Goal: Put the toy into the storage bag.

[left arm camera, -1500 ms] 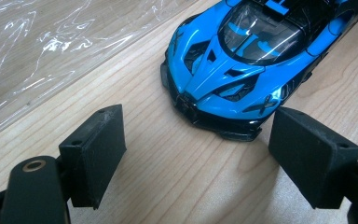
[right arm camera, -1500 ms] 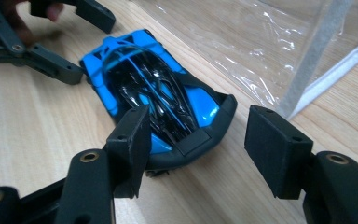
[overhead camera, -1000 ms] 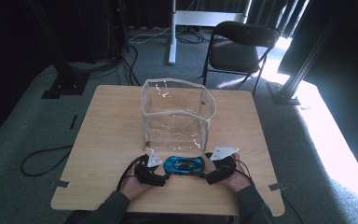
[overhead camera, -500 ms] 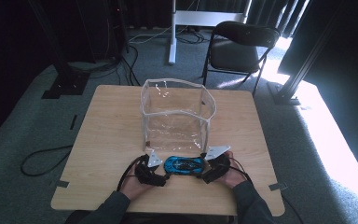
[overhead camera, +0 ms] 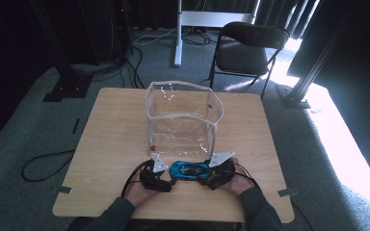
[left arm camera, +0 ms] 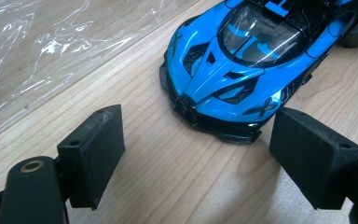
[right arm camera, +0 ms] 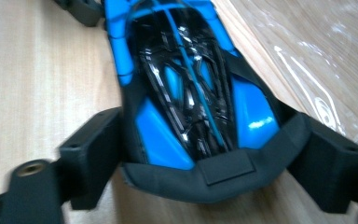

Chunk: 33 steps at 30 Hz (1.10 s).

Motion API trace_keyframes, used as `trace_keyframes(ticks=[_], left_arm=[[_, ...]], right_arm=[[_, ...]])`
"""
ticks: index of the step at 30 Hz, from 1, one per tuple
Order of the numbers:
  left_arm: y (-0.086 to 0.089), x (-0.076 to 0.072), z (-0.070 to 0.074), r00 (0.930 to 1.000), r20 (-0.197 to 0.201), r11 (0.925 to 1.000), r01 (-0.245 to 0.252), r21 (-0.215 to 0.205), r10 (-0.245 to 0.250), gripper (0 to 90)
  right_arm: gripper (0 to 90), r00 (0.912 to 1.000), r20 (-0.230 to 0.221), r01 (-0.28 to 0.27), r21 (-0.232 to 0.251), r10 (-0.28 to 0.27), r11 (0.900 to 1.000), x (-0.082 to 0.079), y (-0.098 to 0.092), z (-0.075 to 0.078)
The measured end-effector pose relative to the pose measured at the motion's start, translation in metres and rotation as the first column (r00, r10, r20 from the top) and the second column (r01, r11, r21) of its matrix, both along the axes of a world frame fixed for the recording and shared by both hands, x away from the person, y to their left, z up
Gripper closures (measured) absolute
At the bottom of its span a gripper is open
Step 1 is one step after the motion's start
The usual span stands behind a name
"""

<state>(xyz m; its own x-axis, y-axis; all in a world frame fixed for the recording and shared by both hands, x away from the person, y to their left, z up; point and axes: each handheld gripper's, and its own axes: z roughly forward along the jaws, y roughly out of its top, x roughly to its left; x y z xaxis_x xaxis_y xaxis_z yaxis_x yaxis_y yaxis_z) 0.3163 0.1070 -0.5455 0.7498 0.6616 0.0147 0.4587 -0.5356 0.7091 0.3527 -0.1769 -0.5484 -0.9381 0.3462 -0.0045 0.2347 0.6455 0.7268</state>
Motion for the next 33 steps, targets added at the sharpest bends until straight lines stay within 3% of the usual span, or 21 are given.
trace_keyframes(ticks=[14, 18, 25, 28, 33], left_arm=[[0.0, 0.0, 0.0, 1.0, 0.0, 1.0, 0.008, 0.0, -0.008, 18.6], [0.0, 0.0, 0.0, 1.0, 0.0, 1.0, 0.008, -0.001, -0.008, 18.6], [-0.001, 0.0, 0.0, 0.9997, 0.002, 0.9997, 0.025, 0.0, -0.025, 19.1], [-0.001, 0.0, 0.0, 0.9997, 0.002, 0.9997, 0.024, 0.0, -0.024, 19.1], [-0.001, 0.0, 0.0, 0.9996, 0.002, 0.9996, 0.028, -0.001, -0.028, 19.3]], right_arm=[[21.0, 0.9998, -0.001, 0.018, 0.005, -0.018, 1.0, -0.003, 0.001, 0.001], [21.4, 0.9991, 0.039, 0.019, -0.007, -0.019, 1.0, -0.008, 0.004, 0.005], [25.0, 0.9964, 0.083, 0.014, 0.04, -0.017, 0.999, -0.016, 0.009, 0.018], [25.0, 0.9943, 0.106, 0.009, 0.019, -0.011, 1.0, -0.017, 0.015, 0.018], [25.2, 0.9905, 0.137, 0.011, 0.026, -0.014, 1.0, -0.02, 0.016, 0.022]])
